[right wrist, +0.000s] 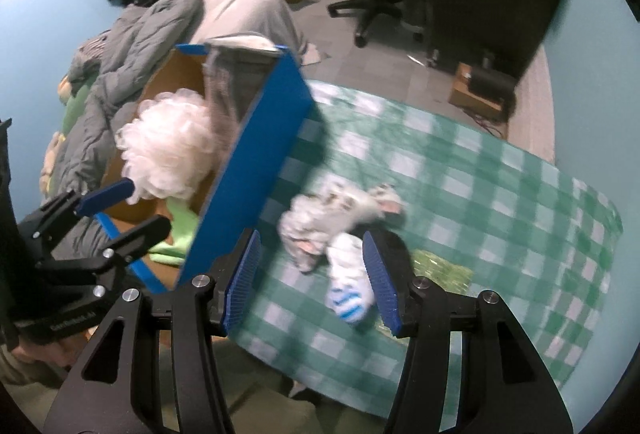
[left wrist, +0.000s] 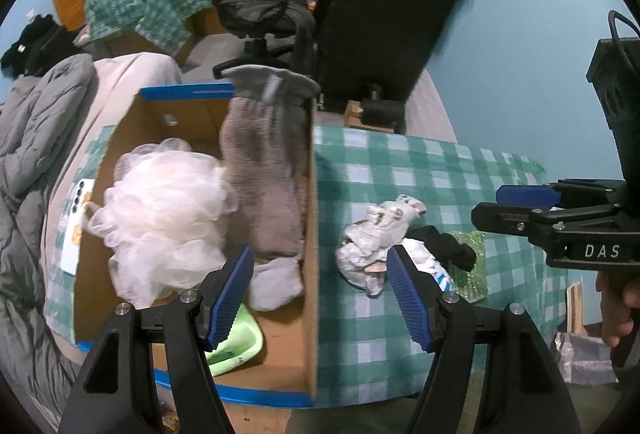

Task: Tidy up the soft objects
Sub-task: 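Move both tools away from the box back over the remaining items on the table, then grasp the green glittery scrubber with the right tool, then grasp the white bundle with blue-striped sock with the left tool while the right tool holds the scrubber, then carry the white bundle in the left tool and scrubber in the right tool over the box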

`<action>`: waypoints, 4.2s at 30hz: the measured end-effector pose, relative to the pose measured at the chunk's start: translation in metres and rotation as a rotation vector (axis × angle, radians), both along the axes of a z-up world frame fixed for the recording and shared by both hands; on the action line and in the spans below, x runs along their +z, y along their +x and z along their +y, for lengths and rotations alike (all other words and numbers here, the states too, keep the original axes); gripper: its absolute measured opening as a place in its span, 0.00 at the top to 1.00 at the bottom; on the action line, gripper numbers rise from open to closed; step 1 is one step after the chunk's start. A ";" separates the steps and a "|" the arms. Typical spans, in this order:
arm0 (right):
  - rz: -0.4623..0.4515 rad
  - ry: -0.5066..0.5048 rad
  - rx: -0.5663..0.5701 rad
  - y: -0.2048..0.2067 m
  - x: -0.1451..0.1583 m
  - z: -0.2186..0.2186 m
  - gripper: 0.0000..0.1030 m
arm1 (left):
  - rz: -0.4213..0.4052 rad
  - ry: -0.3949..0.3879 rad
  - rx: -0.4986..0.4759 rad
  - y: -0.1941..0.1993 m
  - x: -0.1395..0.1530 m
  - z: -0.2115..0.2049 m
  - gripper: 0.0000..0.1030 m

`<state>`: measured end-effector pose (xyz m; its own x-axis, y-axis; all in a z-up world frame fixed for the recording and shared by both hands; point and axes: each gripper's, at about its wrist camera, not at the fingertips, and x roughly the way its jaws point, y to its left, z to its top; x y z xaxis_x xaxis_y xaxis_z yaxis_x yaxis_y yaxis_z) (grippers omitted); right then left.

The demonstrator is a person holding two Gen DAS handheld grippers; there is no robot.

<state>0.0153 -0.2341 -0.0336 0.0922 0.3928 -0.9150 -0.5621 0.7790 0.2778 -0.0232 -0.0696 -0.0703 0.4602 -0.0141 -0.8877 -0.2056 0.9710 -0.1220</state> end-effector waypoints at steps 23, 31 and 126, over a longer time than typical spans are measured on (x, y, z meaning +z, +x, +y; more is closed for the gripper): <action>0.082 -0.114 -0.144 0.014 -0.063 -0.094 0.47 | 0.129 -0.018 -0.166 0.043 -0.047 -0.070 0.26; 0.121 -0.145 -0.138 0.012 -0.096 -0.097 0.47 | 0.203 -0.056 -0.152 0.047 -0.074 -0.082 0.26; -0.062 -0.034 -0.037 0.005 -0.002 -0.084 0.90 | 0.066 -0.020 -0.129 0.020 -0.016 -0.077 0.52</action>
